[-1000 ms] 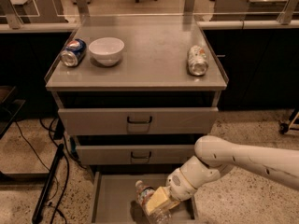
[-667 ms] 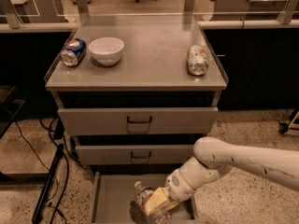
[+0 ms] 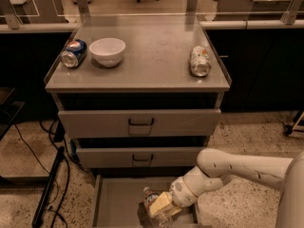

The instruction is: Place water bottle into bottom drawer

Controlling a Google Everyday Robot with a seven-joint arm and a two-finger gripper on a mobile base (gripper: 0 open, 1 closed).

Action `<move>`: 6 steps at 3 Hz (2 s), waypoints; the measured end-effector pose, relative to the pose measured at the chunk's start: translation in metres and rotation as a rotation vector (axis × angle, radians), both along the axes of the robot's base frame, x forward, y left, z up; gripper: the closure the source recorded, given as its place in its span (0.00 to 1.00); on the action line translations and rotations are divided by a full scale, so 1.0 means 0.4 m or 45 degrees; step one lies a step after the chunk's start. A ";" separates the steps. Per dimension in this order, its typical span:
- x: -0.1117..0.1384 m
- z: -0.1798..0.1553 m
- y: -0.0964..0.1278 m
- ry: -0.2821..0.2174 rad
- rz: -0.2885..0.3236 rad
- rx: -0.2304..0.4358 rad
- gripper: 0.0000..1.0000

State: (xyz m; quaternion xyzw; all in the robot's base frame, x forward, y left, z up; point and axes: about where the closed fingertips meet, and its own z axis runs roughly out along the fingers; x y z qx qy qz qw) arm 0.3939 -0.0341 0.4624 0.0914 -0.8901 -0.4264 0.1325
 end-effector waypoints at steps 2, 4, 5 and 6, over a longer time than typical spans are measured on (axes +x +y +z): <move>0.010 -0.047 0.015 0.022 -0.038 -0.022 1.00; 0.065 -0.135 0.043 0.046 -0.100 -0.061 1.00; 0.103 -0.158 0.027 0.049 -0.190 -0.056 1.00; 0.184 -0.216 0.010 0.066 -0.275 -0.059 1.00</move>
Offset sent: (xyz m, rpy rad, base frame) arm 0.0120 0.0113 -0.0453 -0.0444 0.0363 -0.0813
